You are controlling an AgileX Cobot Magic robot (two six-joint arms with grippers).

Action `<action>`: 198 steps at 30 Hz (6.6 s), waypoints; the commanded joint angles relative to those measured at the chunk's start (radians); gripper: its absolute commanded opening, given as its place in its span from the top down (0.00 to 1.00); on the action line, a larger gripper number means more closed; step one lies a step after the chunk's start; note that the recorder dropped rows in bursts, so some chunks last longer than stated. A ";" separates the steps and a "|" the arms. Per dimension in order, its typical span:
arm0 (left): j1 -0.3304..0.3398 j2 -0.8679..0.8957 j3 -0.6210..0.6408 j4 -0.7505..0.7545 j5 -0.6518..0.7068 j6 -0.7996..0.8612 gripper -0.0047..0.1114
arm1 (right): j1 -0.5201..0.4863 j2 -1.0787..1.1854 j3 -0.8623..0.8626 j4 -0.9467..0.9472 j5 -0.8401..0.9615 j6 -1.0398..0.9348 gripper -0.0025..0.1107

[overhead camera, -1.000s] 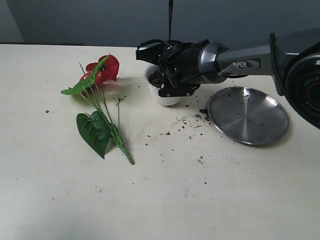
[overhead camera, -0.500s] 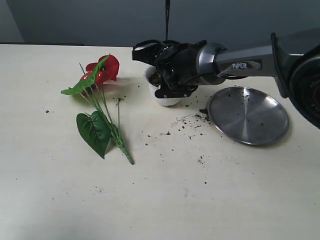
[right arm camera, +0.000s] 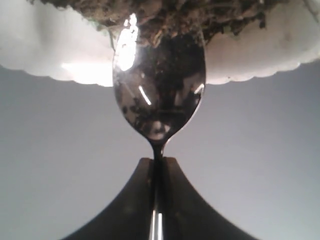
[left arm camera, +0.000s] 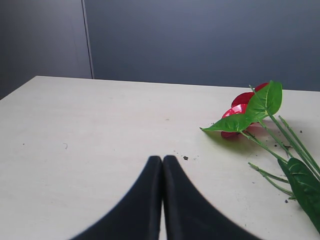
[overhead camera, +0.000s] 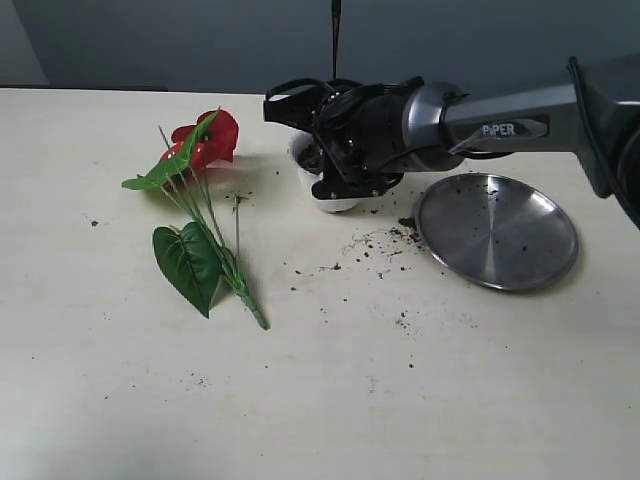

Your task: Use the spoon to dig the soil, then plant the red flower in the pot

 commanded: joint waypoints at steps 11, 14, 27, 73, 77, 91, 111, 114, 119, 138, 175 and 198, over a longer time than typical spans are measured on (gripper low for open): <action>0.001 -0.004 0.001 0.001 -0.005 -0.007 0.95 | -0.058 0.000 -0.064 -0.005 -0.067 -0.047 0.98; 0.001 -0.004 0.001 0.001 -0.005 -0.007 0.95 | -0.069 0.025 -0.068 -0.005 -0.085 -0.047 0.98; 0.001 -0.004 0.001 0.001 -0.005 -0.007 0.95 | -0.069 0.077 -0.134 -0.005 -0.082 -0.047 0.98; 0.001 -0.004 0.001 0.001 -0.005 -0.007 0.95 | -0.068 -0.013 -0.058 -0.005 -0.085 -0.053 0.98; 0.001 -0.004 0.001 0.001 -0.005 -0.007 0.95 | -0.080 0.000 -0.077 -0.005 -0.094 -0.053 0.98; 0.001 -0.004 0.001 0.001 -0.005 -0.007 0.95 | -0.103 0.024 -0.077 -0.005 -0.131 -0.053 0.98; 0.001 -0.004 0.001 0.001 -0.005 -0.007 0.95 | -0.067 0.062 -0.073 0.001 -0.115 -0.050 0.98; 0.001 -0.004 0.001 0.001 -0.005 -0.007 0.95 | -0.056 0.060 -0.045 -0.005 -0.087 -0.050 0.98; 0.001 -0.004 0.001 0.001 -0.005 -0.007 0.95 | -0.054 0.048 -0.007 -0.005 -0.064 -0.050 0.98; 0.001 -0.004 0.001 0.001 -0.005 -0.007 0.95 | -0.019 -0.024 -0.005 -0.005 -0.049 -0.047 0.98; 0.001 -0.004 0.001 0.001 -0.005 -0.007 0.95 | -0.080 0.038 -0.077 -0.005 -0.085 -0.097 0.98; 0.001 -0.004 0.001 0.001 -0.005 -0.007 0.95 | -0.043 0.020 -0.011 -0.005 -0.036 -0.093 0.98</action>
